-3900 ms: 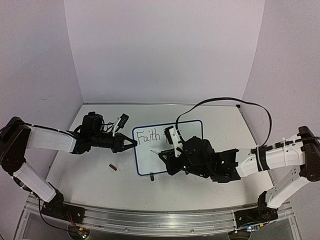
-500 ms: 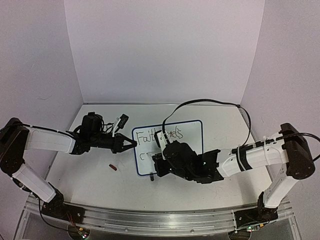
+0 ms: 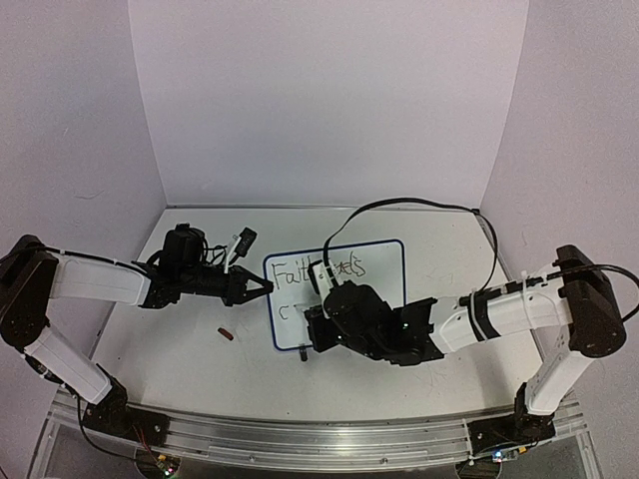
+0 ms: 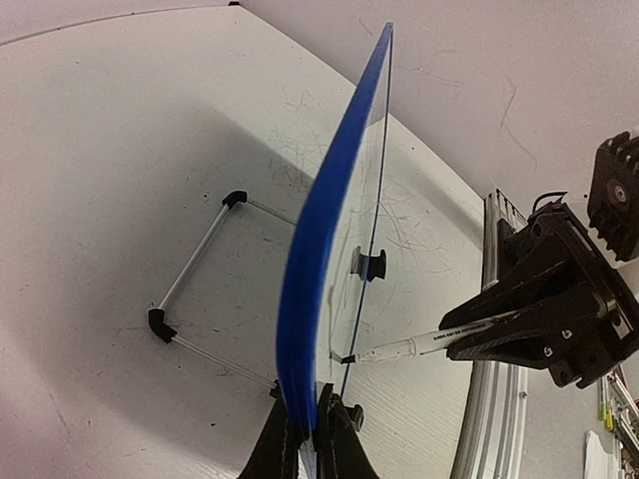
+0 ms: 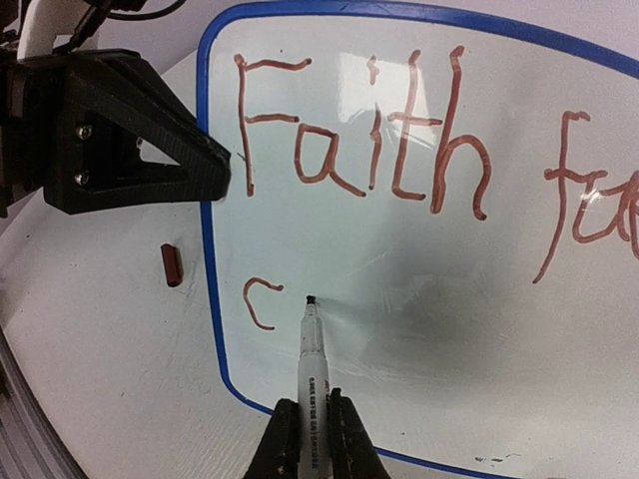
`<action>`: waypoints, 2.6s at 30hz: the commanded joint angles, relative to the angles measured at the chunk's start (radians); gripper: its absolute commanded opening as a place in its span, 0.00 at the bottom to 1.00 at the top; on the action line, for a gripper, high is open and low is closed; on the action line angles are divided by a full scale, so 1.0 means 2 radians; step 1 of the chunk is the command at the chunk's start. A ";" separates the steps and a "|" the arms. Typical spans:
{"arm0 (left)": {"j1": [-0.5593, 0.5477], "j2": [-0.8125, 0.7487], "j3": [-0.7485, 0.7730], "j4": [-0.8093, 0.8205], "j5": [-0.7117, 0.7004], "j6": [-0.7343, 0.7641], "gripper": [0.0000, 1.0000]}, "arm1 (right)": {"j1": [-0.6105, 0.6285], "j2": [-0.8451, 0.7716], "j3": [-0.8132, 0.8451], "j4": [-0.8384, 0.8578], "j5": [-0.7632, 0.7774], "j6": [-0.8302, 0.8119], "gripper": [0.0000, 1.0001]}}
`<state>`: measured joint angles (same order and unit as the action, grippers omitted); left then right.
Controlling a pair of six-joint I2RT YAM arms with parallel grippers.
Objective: Write a sentence on the whiteboard
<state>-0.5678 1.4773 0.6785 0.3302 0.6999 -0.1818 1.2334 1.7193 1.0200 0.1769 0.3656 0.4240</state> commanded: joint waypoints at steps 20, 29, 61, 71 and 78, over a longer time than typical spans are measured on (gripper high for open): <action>0.002 -0.010 -0.003 -0.016 -0.043 0.024 0.00 | 0.000 0.014 0.011 -0.010 -0.020 0.016 0.00; 0.002 -0.009 -0.003 -0.018 -0.043 0.024 0.00 | 0.001 0.006 0.000 -0.013 -0.018 0.022 0.00; 0.002 -0.012 -0.003 -0.022 -0.045 0.026 0.00 | 0.001 -0.016 -0.011 -0.038 0.029 0.037 0.00; 0.001 -0.011 -0.003 -0.022 -0.044 0.026 0.00 | 0.000 -0.015 -0.001 -0.035 0.045 0.030 0.00; 0.002 -0.012 -0.004 -0.022 -0.043 0.027 0.00 | 0.000 -0.009 0.009 -0.028 0.048 0.024 0.00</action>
<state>-0.5686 1.4723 0.6785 0.3138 0.6933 -0.1722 1.2419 1.7145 1.0115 0.1114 0.3854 0.4816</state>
